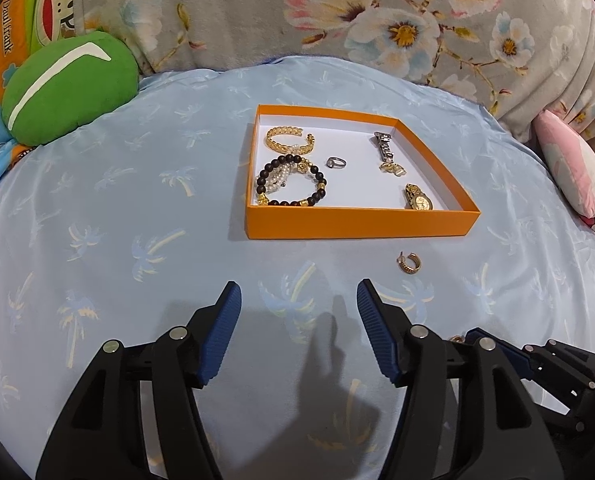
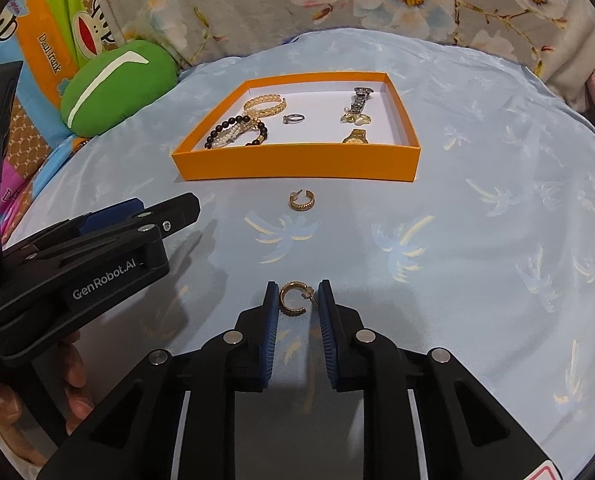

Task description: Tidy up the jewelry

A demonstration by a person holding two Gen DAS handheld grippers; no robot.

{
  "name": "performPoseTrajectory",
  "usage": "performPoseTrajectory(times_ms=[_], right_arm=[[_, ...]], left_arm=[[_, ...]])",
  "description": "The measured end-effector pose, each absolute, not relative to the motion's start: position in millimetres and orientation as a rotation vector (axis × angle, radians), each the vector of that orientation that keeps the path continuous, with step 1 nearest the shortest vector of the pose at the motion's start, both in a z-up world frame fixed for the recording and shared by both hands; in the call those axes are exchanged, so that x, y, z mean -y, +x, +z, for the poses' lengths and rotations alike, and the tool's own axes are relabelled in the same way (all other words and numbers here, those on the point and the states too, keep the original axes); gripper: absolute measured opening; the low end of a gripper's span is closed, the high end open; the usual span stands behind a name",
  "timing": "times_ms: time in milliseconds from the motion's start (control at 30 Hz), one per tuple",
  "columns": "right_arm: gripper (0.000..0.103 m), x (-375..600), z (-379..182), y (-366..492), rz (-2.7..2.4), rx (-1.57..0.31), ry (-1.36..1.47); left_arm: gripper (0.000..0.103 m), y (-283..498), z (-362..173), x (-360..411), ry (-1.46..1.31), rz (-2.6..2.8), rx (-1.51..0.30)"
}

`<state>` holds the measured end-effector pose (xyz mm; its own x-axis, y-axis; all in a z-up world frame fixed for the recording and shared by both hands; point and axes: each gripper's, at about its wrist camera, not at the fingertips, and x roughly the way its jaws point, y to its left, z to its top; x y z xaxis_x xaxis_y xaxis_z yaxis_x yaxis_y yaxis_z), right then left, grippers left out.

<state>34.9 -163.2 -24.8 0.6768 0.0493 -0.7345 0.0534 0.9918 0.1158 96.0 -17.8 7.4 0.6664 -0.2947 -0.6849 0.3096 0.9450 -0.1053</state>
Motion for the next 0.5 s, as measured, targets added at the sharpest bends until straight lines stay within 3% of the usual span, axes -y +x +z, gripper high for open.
performPoseTrajectory(times_ms=[467, 500], right_arm=[[0.019, 209.5, -23.5, 17.0, -0.094, -0.806, 0.202], [0.019, 211.0, -23.9, 16.5, -0.093, -0.806, 0.207]], left_arm=[[0.058, 110.9, -0.3, 91.8, 0.064, -0.401, -0.84], [0.054, 114.3, -2.0, 94.9, 0.067, -0.392, -0.851]])
